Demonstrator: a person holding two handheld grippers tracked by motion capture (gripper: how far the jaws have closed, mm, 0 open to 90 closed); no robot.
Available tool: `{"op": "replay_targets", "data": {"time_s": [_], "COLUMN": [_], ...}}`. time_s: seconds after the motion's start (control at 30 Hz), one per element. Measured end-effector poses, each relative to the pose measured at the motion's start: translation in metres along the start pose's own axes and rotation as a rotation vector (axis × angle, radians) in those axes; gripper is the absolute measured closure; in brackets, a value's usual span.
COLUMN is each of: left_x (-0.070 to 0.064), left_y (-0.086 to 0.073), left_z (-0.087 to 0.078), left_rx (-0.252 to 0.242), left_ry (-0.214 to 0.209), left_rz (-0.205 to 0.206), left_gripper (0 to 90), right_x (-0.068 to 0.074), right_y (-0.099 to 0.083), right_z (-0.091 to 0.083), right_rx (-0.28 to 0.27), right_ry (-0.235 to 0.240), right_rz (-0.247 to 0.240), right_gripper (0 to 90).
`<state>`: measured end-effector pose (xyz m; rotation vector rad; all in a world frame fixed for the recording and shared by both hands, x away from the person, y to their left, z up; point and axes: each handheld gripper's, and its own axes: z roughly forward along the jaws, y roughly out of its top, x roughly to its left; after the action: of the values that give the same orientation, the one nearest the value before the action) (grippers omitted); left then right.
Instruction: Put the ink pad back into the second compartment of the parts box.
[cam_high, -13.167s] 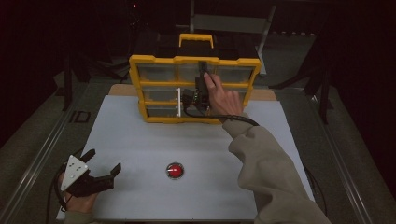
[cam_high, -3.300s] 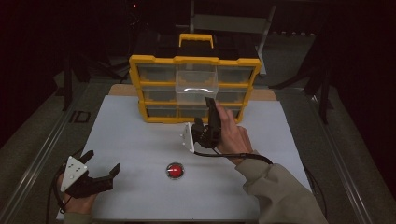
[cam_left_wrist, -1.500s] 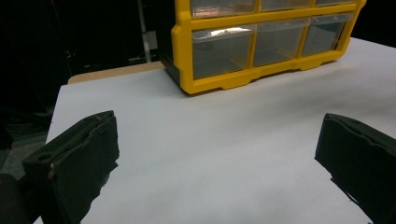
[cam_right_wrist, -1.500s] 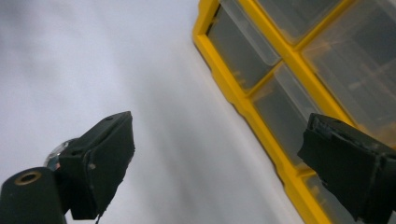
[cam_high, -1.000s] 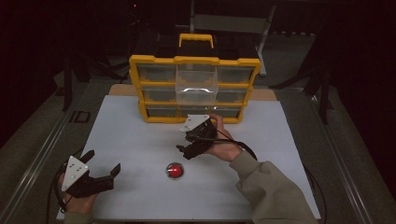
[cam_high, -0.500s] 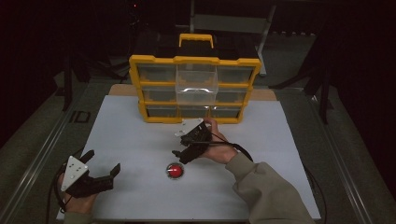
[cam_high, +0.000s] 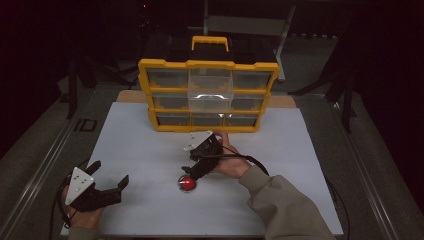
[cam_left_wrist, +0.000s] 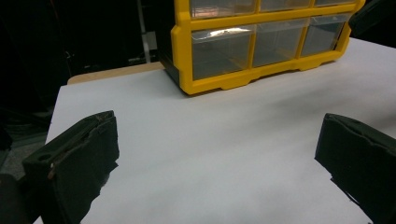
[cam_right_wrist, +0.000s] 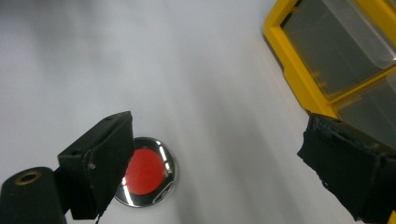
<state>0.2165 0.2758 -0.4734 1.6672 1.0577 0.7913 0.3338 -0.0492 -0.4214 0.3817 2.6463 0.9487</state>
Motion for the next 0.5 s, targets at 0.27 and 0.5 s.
{"op": "replay_targets", "data": {"time_s": [0.27,0.5], "left_x": [0.000,0.000], "left_y": [0.000,0.000], "left_z": [0.000,0.000], "left_rx": [-0.001,0.001], "left_ry": [-0.001,-0.001], "left_rz": [0.001,0.001], "left_gripper": [0.2,0.2], "right_x": [0.005,0.009], "right_y": [-0.001,-0.002], "right_z": [0.007,0.012], "right_rx": [0.015,0.025], "right_ry": [0.016,0.031], "right_rz": [-0.005,-0.008], "right_gripper": [9.0,9.0]}}
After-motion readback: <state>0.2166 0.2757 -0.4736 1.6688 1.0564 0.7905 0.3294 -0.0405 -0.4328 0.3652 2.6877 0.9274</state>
